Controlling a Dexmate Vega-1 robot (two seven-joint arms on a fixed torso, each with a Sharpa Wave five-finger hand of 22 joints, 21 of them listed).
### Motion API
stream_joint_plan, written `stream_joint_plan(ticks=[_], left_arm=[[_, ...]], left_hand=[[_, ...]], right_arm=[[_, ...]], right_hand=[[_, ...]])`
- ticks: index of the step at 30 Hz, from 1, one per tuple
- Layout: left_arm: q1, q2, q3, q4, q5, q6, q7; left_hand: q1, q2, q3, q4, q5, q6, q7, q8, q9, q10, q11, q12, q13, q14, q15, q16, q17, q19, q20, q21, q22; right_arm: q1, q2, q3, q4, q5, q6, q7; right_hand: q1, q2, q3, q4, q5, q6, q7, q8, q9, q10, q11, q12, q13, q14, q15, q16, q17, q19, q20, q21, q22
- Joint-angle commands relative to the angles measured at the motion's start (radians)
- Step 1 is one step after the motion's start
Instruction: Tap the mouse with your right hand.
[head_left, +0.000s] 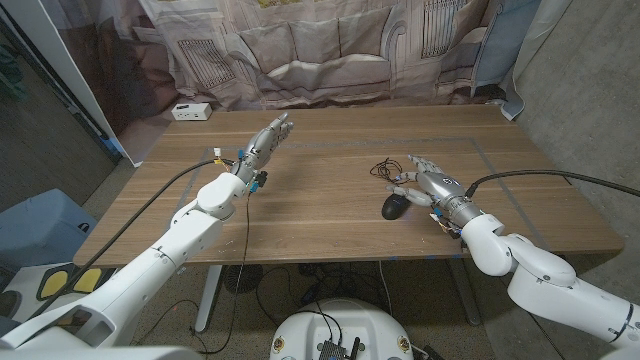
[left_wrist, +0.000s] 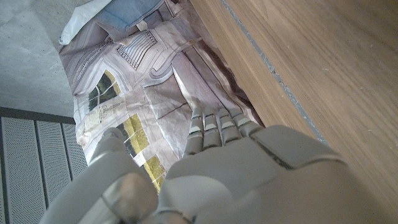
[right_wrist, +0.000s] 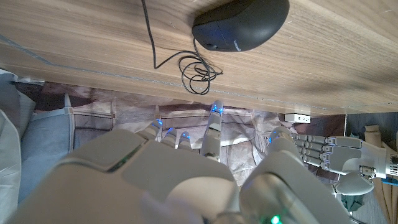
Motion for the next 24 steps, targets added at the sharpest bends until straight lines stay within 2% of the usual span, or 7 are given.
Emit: stream_joint_plan(ticks=[1, 24], left_arm=[[0.006, -0.013, -0.004, 0.013, 0.005, -0.037, 0.010], [0.010, -0.012, -0.012, 0.008, 0.010, -0.046, 0.015]], left_hand=[[-0.010, 0.001, 0.000, -0.003, -0.001, 0.007, -0.003, -0.001, 0.003, -0.002, 0.002, -0.001, 0.004, -0.002, 0.002, -0.001, 0.005, -0.009, 0.003, 0.002, 0.006], [-0.006, 0.008, 0.004, -0.007, 0.000, 0.017, -0.004, 0.002, 0.003, 0.007, 0.000, 0.002, 0.004, 0.004, -0.001, 0.002, 0.005, -0.010, 0.003, 0.003, 0.006]], right_arm=[[0.025, -0.009, -0.023, 0.006, 0.027, -0.019, 0.019], [0.091, -0.015, -0.093, 0.022, 0.016, -0.071, 0.067]], right_hand=[[0.003, 0.013, 0.008, -0.001, -0.001, -0.006, -0.001, -0.004, 0.002, -0.016, 0.002, 0.007, 0.004, -0.146, 0.006, 0.007, 0.002, -0.034, 0.006, 0.004, 0.005], [0.002, 0.016, 0.010, 0.000, -0.006, -0.009, -0.008, -0.003, 0.002, -0.033, 0.002, 0.006, 0.004, -0.161, 0.008, 0.007, 0.004, -0.056, 0.008, 0.003, 0.005]])
